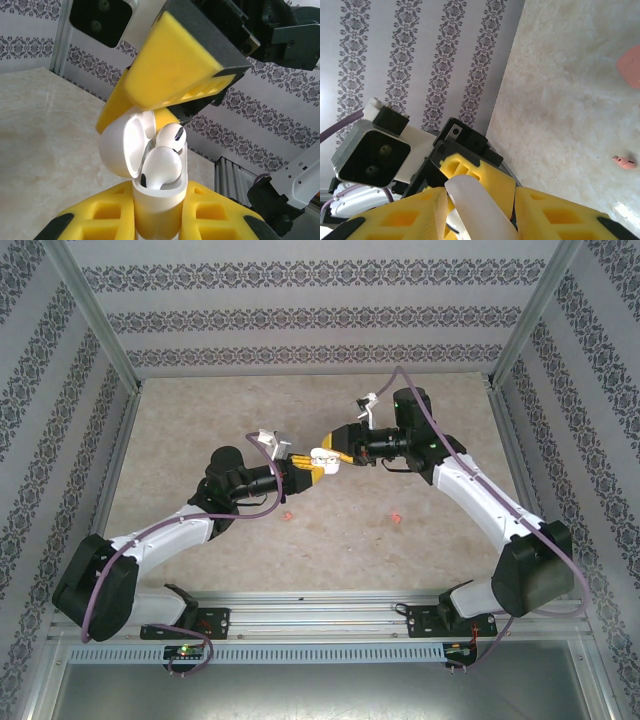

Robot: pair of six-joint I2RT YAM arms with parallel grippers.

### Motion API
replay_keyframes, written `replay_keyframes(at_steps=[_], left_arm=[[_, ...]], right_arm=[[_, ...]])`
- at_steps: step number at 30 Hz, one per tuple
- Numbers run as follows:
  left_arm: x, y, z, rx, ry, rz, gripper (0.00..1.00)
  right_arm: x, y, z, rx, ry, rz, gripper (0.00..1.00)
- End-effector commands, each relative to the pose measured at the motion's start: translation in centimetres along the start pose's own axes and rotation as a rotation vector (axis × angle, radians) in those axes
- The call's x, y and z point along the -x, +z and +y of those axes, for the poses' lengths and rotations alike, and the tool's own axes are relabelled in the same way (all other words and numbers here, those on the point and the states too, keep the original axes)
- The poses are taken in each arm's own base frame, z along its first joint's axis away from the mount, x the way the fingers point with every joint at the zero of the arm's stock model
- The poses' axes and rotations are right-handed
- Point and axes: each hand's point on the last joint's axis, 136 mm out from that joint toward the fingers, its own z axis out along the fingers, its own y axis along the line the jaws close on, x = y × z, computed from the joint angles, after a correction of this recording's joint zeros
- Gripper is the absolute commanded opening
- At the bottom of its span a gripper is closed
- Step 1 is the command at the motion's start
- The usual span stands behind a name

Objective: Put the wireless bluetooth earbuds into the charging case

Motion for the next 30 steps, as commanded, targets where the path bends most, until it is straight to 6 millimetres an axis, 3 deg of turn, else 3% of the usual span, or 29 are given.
replay_keyframes(at_steps=[1, 9, 17, 21, 27, 30], left_arm=[[0.3, 0.0, -0.4, 0.012, -0.023, 0.006, 0.0], [-0.2, -0.6, -0.3, 0.033, -0.026, 0.015, 0.0], [-0.5, -1.0, 0.0, 0.074, -0.025, 0.026, 0.0], [-1.9, -1.2, 1.7, 0.169, -0.1, 0.1, 0.0], [-4.5, -0.7, 4.8, 0.292, -0.189, 0.254, 0.0], [-5.3, -0.1, 7.2, 0.361, -0.214, 0.296, 0.0]], right_arm=[[-0.5, -1.1, 3.7, 0.061, -0.136, -0.002, 0.4], [-0.8, -2.2, 5.3, 0.055, -0.22, -0.027, 0.42], [-0.5, -3.5, 3.7, -0.059, -0.235, -0.1, 0.48], [-0.1, -4.6, 0.7, -0.2, -0.197, -0.162, 0.49], [-0.3, -7.4, -6.9, -0.496, -0.025, -0.247, 0.5], [-0.7, -8.7, -9.9, -0.543, 0.093, -0.273, 0.5]])
